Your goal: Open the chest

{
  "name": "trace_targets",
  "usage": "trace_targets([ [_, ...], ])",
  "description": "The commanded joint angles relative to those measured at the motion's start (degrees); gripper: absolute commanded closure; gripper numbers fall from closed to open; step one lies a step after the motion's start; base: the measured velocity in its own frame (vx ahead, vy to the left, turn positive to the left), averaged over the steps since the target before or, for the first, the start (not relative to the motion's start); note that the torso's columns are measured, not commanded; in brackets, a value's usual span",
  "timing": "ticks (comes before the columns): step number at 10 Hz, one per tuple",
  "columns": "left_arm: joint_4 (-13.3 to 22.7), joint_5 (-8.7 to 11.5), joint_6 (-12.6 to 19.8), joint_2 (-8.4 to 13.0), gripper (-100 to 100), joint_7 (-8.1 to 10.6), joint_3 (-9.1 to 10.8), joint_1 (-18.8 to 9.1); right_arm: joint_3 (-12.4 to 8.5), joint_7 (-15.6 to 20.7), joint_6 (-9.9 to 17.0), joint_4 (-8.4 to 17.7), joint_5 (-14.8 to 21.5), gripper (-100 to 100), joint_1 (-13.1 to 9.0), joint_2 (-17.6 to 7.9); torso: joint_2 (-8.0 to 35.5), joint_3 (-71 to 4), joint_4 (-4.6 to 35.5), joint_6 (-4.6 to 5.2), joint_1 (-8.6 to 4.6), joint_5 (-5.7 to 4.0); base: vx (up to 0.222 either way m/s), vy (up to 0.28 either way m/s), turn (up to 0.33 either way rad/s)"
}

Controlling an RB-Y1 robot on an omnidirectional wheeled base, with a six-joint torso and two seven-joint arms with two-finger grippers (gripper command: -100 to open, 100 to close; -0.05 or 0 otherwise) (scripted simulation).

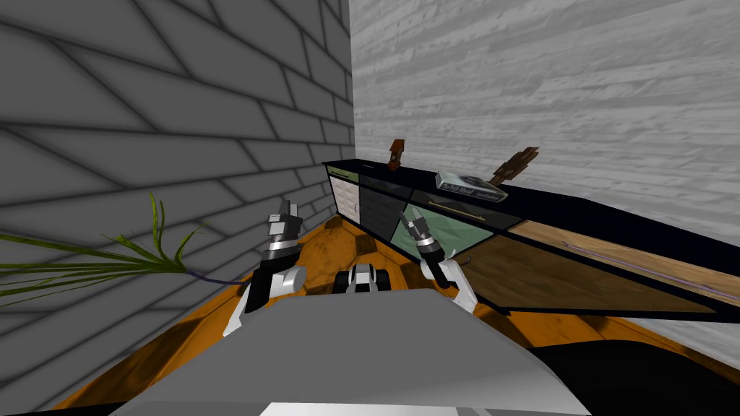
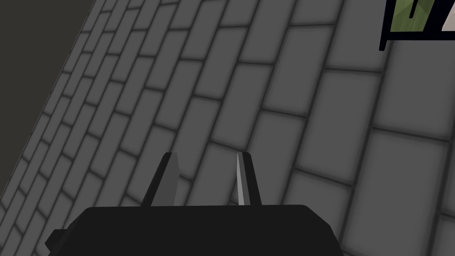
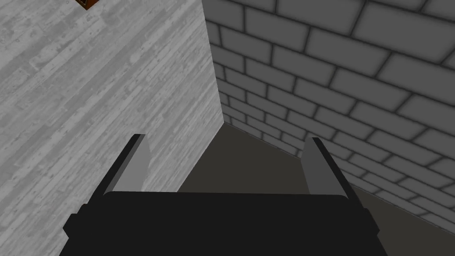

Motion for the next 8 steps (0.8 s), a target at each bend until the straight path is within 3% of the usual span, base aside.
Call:
trace_targets([
  [1, 0.0, 0.0, 0.0, 0.0, 0, 0.00, 0.00, 0.0, -1.0, 2.1, 1.2, 0.5, 4.3, -100, -0.5, -0.6, 0.0, 0.0, 0.0, 0.01, -0.02, 0.00, 0.078, 0.018, 0.044],
  [6, 0.0, 0.0, 0.0, 0.0, 0, 0.00, 0.00, 0.0, -2.2, 4.6, 2.5, 1.2, 10.3, -100, -0.9, -1.6, 0.1, 0.0, 0.0, 0.00, -0.02, 0.00, 0.058, 0.016, 0.033],
  [8, 0.0, 0.0, 0.0, 0.0, 0, 0.00, 0.00, 0.0, -3.5, 7.1, 4.0, 2.2, 14.4, -100, -1.4, -2.8, 0.0, 0.0, 0.0, 0.00, -0.02, 0.00, 0.078, 0.016, 0.063],
])
